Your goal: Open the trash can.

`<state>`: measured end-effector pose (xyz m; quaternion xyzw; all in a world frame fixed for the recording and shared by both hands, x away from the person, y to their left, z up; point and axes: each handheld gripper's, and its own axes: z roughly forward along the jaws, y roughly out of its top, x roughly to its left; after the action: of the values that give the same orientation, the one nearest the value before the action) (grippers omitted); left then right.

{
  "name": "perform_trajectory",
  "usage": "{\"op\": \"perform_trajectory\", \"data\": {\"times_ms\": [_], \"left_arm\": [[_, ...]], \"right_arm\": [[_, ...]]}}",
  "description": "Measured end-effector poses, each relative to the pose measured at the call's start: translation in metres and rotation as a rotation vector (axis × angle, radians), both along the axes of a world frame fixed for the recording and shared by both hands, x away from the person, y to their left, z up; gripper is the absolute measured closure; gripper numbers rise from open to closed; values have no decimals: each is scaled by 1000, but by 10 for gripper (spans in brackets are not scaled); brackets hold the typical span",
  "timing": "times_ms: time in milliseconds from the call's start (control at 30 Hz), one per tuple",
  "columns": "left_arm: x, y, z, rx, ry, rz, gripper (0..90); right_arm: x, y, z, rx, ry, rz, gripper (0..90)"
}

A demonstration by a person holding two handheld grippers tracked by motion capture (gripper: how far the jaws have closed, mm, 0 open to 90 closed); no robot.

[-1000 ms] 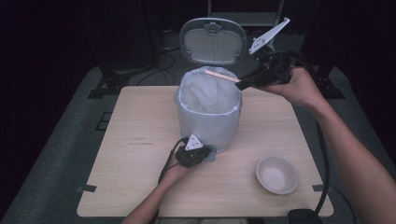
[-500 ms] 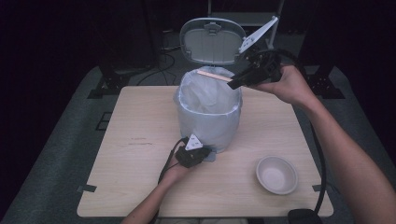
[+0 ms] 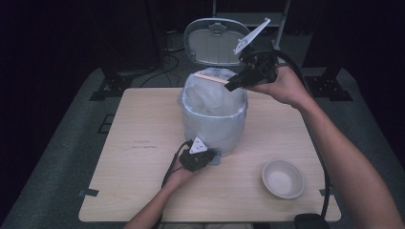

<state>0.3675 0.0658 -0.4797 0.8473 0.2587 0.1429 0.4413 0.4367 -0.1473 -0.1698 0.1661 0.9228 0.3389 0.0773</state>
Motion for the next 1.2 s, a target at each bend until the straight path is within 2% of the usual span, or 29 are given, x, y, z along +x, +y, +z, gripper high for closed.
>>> {"op": "perform_trajectory", "data": {"times_ms": [667, 967, 1000, 1033, 1133, 1200], "left_arm": [[0, 0, 0, -2, -1, 2, 833], [0, 0, 0, -2, -1, 3, 829], [0, 0, 0, -2, -1, 3, 829], [0, 0, 0, -2, -1, 2, 829], [0, 0, 0, -2, -1, 3, 829], [0, 0, 0, -1, -1, 2, 829]], "right_arm": [[14, 17, -11, -29, 17, 1, 792], [24, 23, -19, -53, 39, -9, 788], [24, 24, -20, -55, 45, -9, 777], [25, 24, -20, -51, 41, -19, 710], [25, 23, -19, -29, 33, -22, 662], [24, 21, -18, -23, 36, -21, 665]]}}
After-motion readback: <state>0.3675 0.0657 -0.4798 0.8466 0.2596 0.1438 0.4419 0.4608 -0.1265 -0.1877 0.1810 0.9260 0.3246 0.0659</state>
